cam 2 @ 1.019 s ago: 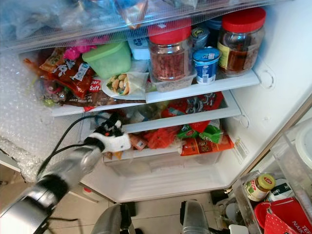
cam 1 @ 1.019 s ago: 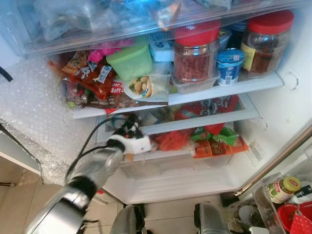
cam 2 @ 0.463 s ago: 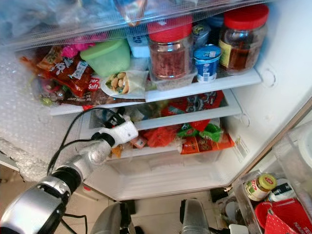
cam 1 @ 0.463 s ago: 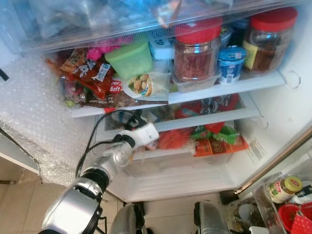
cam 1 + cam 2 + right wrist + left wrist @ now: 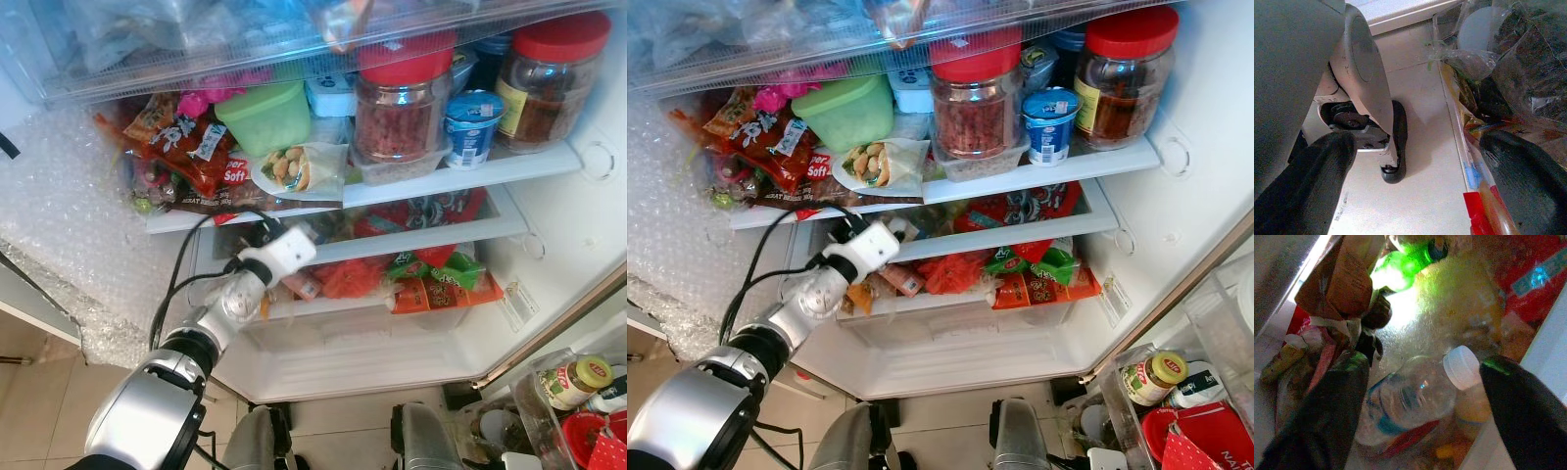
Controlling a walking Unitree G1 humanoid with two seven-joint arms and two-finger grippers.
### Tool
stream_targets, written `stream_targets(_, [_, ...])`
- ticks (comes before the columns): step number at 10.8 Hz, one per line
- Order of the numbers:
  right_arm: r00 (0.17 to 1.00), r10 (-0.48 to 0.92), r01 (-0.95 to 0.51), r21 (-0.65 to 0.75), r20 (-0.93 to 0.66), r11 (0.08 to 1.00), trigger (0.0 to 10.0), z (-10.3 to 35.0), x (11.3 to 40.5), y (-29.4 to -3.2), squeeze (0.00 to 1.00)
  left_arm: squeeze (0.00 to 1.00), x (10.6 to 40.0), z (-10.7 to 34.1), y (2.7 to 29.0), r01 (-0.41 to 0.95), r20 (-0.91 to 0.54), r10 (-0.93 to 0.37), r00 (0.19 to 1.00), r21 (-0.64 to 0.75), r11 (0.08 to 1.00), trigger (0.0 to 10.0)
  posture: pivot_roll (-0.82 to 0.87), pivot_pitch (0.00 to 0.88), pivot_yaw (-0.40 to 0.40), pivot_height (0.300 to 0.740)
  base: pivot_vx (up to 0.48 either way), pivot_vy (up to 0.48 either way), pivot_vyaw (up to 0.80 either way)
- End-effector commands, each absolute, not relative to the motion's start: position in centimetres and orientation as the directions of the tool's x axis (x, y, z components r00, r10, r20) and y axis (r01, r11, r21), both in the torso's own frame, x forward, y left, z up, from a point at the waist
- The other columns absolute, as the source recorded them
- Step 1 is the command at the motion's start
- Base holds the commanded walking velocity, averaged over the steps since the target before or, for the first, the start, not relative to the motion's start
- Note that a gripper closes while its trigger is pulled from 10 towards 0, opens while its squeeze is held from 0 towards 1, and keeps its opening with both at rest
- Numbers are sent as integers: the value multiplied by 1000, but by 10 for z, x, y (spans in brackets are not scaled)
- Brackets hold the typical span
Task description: Restocking fridge
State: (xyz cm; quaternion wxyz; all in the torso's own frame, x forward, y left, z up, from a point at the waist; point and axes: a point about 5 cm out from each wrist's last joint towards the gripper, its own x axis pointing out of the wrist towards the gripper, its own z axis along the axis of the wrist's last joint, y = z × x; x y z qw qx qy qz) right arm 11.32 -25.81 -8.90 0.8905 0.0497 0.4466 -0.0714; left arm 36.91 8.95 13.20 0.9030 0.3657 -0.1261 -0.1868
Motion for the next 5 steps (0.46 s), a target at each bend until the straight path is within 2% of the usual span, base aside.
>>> stream_targets(1, [565, -87, 187, 25, -820, 982, 10000, -92, 105, -257, 0, 1000, 370, 134, 94, 247, 101, -427, 898, 690, 681, 10000, -161, 148, 145, 627, 0, 0, 0])
stream_targets(5, [565, -89, 189, 24, -820, 982, 10000, -92, 105, -257, 0, 1000, 369, 135, 93, 264, 113, -448, 887, 671, 693, 10000, -161, 148, 147, 627, 0, 0, 0])
